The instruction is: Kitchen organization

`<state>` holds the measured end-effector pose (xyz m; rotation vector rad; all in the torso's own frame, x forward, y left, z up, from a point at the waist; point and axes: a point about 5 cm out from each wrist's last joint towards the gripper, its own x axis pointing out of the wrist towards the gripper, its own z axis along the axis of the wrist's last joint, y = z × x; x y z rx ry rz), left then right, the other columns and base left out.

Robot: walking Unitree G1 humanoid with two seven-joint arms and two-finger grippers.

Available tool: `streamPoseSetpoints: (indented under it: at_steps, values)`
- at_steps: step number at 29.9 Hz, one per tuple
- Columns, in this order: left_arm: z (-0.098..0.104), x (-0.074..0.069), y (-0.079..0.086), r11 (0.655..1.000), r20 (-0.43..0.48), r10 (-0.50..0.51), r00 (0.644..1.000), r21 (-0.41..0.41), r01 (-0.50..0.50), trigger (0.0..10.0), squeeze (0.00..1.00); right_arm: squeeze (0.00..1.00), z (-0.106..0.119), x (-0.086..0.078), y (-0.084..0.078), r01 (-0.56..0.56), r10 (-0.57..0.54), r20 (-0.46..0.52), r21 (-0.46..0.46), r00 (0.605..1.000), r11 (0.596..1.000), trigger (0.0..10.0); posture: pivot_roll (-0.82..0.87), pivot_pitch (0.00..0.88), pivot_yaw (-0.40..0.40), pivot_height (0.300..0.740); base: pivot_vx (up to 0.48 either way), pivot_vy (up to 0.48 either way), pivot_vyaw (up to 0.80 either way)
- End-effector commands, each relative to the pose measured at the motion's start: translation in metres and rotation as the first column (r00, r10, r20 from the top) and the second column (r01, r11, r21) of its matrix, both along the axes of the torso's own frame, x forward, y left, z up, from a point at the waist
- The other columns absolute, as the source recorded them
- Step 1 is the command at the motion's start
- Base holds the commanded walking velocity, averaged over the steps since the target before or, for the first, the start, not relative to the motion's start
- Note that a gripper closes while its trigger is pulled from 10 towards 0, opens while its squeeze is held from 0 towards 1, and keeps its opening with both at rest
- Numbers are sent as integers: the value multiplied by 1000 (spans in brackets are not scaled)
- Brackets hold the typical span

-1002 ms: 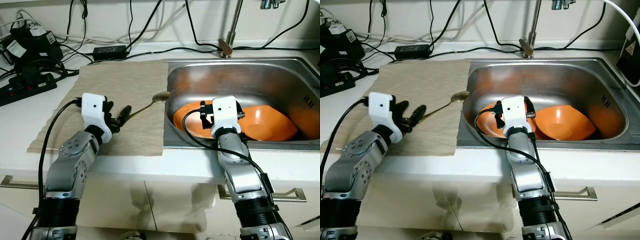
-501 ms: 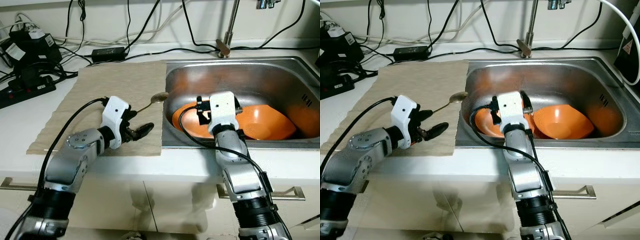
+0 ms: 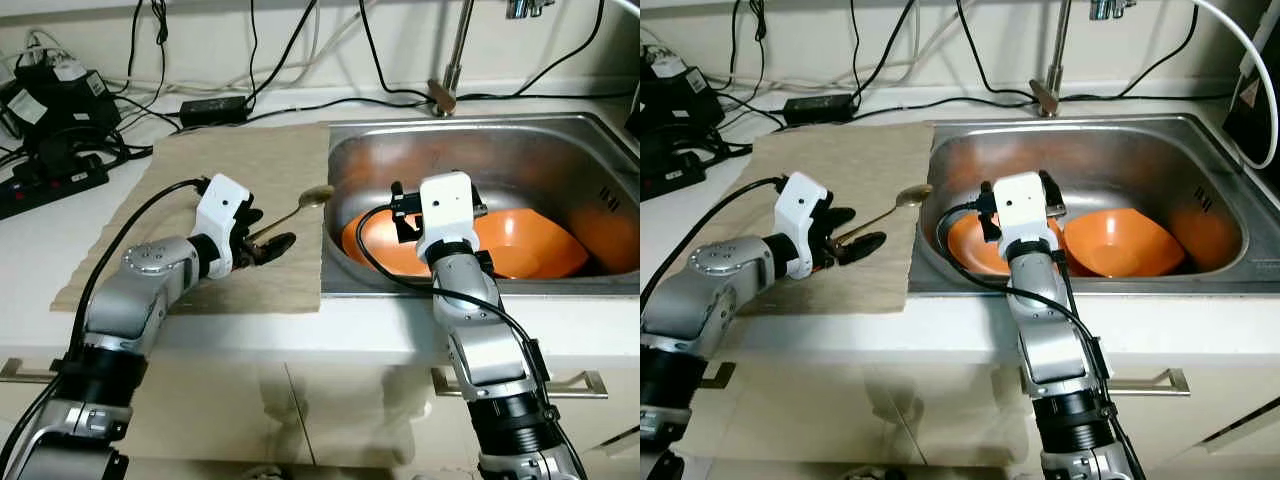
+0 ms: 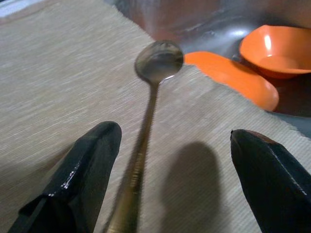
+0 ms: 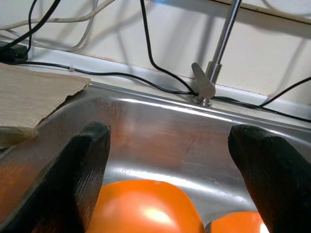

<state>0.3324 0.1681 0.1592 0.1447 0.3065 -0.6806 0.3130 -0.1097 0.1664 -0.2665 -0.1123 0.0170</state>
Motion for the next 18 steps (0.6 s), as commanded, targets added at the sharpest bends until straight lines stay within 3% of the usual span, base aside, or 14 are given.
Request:
streamPoseSetpoints:
  at_steps: [1, 4, 8, 12, 15, 18]
  values:
    - [4, 4, 5, 1000, 5, 9, 1000, 9, -9, 10000, 0, 0, 4, 0, 2, -11, 11, 5, 2, 1000, 1000, 10000, -70, 0, 108, 740, 0, 0, 0]
    - [3, 7, 7, 1000, -10, 11, 1000, 7, -11, 10000, 0, 0, 4, 0, 2, -11, 11, 0, 2, 1000, 1000, 10000, -72, 0, 108, 740, 0, 0, 0]
    - [-11, 10, 10, 1000, -114, 20, 993, 25, -17, 10000, 0, 0, 4, 0, 2, -9, 9, -1, 3, 1000, 1000, 10000, -75, 0, 110, 740, 0, 0, 0]
    - [-13, 10, 9, 999, -138, 13, 990, 35, -8, 10000, 0, 0, 4, 0, 2, -8, 8, -3, 3, 1000, 1000, 10000, -80, 0, 111, 740, 0, 0, 0]
    - [-23, 7, 10, 997, -224, -6, 975, 70, 22, 10000, 0, 0, 4, -1, 2, -7, 7, -7, 3, 1000, 1000, 10000, -82, 0, 113, 740, 0, 0, 0]
    - [-26, 7, 13, 995, -252, -11, 968, 98, 37, 10000, 0, 0, 4, -1, 2, -6, 6, -8, 3, 1000, 1000, 10000, -80, 0, 114, 740, 0, 0, 0]
